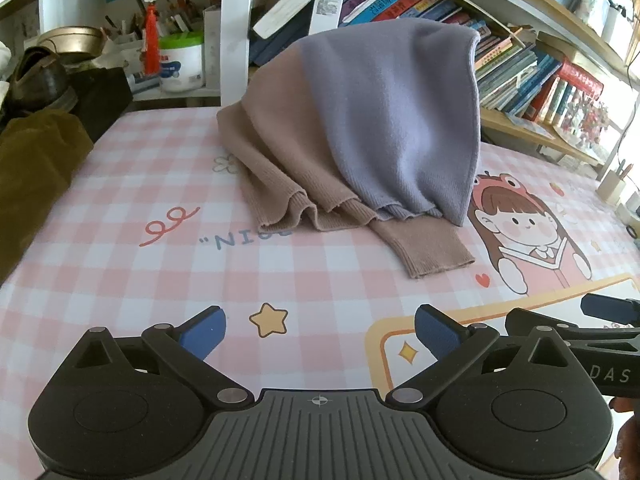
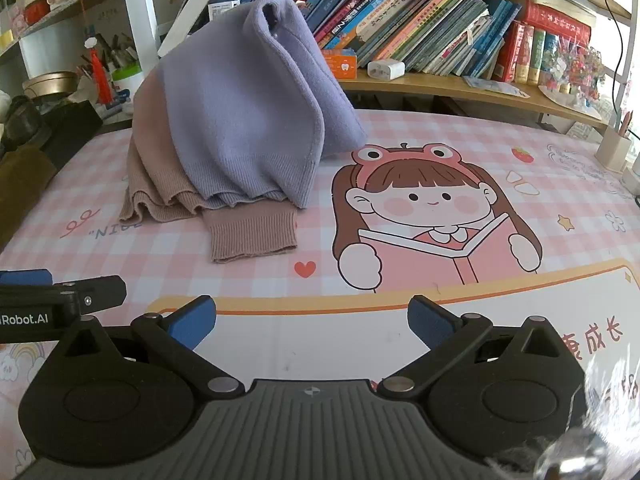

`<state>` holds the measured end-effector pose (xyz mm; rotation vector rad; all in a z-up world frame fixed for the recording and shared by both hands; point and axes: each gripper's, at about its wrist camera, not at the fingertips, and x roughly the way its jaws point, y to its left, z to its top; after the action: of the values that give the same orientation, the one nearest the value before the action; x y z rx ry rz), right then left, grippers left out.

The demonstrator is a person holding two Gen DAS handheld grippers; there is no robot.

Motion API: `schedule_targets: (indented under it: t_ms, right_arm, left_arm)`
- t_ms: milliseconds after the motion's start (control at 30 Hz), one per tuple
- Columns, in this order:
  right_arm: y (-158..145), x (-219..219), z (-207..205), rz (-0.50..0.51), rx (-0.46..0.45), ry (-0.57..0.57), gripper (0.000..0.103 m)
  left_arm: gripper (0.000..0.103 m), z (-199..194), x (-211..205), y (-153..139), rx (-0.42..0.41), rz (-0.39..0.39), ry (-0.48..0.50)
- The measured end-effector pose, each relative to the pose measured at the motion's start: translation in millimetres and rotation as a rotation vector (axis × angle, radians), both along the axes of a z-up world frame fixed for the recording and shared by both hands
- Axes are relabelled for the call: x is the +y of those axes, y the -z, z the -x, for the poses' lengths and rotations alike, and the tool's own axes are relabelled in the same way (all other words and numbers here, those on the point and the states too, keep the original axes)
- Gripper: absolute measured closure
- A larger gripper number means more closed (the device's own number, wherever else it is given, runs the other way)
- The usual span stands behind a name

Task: Fold clothes

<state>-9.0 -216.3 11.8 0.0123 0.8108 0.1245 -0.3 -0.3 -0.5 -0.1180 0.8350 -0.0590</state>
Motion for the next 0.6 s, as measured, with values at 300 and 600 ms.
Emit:
schedule_targets:
  t_ms: [300, 600]
  right_arm:
    - [0.1, -0.5, 0.5, -0.004, 0.001, -0.001, 0.0]
    - [0.5, 1.0, 1.0, -0.012, 0.005, -0.005, 0.0]
  left_arm:
    - [0.001, 1.9, -1.7, 2.4, 0.003, -0.005, 0.001]
    - [0.001, 2.5, -2.8, 0.4, 0.007, -0.014, -0.005]
